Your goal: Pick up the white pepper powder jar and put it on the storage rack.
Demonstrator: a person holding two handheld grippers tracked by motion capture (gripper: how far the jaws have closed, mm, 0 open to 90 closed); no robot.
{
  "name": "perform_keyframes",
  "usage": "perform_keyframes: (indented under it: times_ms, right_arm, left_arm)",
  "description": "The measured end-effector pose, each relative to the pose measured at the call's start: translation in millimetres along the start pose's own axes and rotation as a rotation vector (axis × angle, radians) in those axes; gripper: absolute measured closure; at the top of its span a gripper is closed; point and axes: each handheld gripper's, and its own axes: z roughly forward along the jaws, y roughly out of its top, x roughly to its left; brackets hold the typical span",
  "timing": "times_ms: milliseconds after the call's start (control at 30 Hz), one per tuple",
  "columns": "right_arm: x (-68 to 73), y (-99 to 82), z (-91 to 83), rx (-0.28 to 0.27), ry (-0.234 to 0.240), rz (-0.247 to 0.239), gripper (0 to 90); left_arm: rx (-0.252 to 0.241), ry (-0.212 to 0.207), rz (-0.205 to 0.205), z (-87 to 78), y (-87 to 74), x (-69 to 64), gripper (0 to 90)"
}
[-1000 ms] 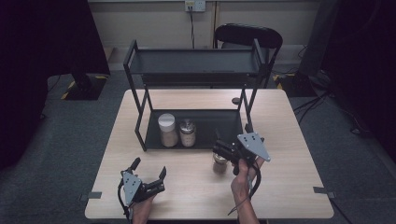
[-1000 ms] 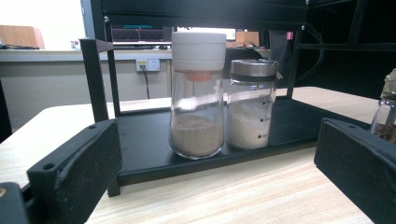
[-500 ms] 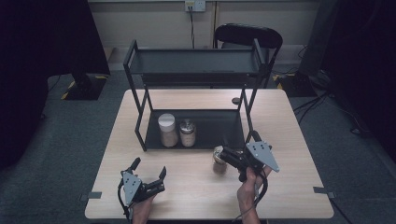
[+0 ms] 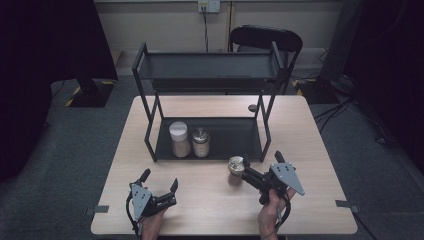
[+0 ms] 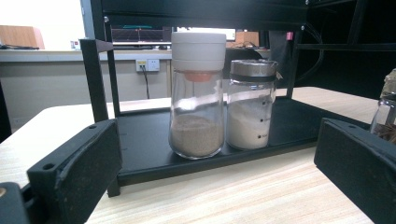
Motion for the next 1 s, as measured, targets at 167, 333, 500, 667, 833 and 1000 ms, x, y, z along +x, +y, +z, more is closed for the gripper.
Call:
perform_keyframes:
  times_ms: [167, 333, 500, 667, 833, 1000]
  right_arm:
    - [-2.9, -9.7, -2.2, 0.013, -0.017, 0.001, 0.0]
    - [-4.6, -16.4, -4.5, 0.019, -0.034, -0.002, 0.0]
    - [-5.6, -27.7, -8.3, -0.002, -0.049, 0.005, 0.0]
    - [-6.2, -37.1, -10.4, 0.001, -0.059, 0.000, 0.0]
    - [-6.0, -50.1, -10.6, 0.007, -0.068, -0.025, 0.0]
    - [-9.8, -59.3, -9.7, 0.024, -0.078, -0.013, 0.0]
  left_arm:
    - [0.001, 0.000, 0.001, 0.0, 0.1, -0.1, 0.1]
    - [0.001, 0.000, 0.001, 0.0, 0.1, 0.0, 0.1]
    - [-0.001, 0.000, -0.001, -0.1, -0.2, 0.0, 0.1]
    - [0.000, 0.000, 0.000, 0.0, 0.0, 0.0, 0.0]
    - [-0.001, 0.000, 0.000, 0.0, -0.1, 0.0, 0.0]
    - [0.000, 0.000, 0.001, 0.0, 0.0, 0.0, 0.0]
